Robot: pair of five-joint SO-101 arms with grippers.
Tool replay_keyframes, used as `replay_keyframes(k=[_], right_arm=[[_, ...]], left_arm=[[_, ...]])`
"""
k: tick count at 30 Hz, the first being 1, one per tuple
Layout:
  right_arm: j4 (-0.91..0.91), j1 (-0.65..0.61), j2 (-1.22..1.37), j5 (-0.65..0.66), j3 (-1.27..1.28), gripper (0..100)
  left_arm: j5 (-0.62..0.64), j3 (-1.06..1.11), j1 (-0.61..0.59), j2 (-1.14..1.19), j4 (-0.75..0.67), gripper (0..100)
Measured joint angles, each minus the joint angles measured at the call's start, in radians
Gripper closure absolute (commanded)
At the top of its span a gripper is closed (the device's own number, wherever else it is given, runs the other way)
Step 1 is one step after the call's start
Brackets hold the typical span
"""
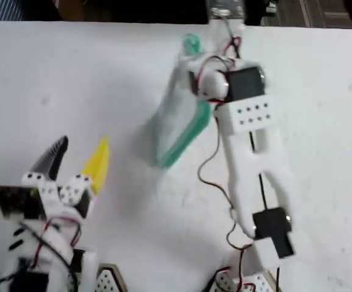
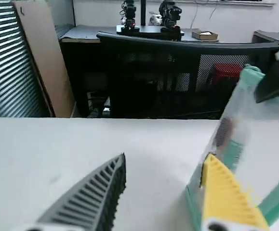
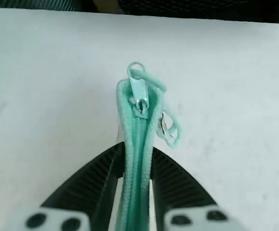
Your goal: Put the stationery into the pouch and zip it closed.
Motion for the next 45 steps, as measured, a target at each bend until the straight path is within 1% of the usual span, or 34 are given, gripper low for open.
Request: replay_keyframes(k=[4, 8, 12, 17, 24, 27, 32, 35, 38, 40, 42, 45], right_arm=[[-0.17, 0.098, -0.012, 0.0, 0.229, 98.2], [-0.311, 0.199, -0.015, 0.006, 0.428, 98.2], [-0.434, 0.245, -0.011, 0.048, 0.615, 98.2], [-0.565, 0.249, 0.015, 0.055, 0.798, 98.2], [-0.784, 0.235, 0.012, 0.055, 0.953, 98.2], [-0.819, 0.199, 0.012, 0.055, 0.97, 98.2], [-0.829, 0.149, 0.012, 0.055, 0.971, 98.1], [-0.836, 0.14, 0.012, 0.055, 0.971, 98.1], [-0.881, 0.14, 0.015, 0.055, 0.977, 97.8], [-0.902, 0.14, 0.037, 0.055, 0.977, 92.4], [-0.908, 0.14, 0.074, 0.06, 0.967, 80.8], [-0.882, 0.137, 0.129, 0.106, 0.922, 62.9]], left_arm=[[0.054, 0.127, -0.017, 0.005, -0.114, 74], [0.06, 0.141, -0.017, 0.005, -0.138, 74], [0.063, 0.144, -0.017, 0.005, -0.143, 74], [0.069, 0.144, -0.017, 0.005, -0.143, 74], [0.095, 0.144, -0.017, 0.005, -0.143, 74], [0.098, 0.144, -0.017, 0.005, -0.143, 74], [0.098, 0.158, -0.017, 0.008, -0.143, 74], [0.098, 0.158, -0.017, 0.005, -0.143, 74], [0.098, 0.158, -0.017, 0.005, -0.143, 74], [0.098, 0.158, -0.017, 0.005, -0.143, 74], [0.098, 0.158, -0.017, 0.005, -0.143, 74], [0.098, 0.158, -0.017, 0.005, -0.143, 74]])
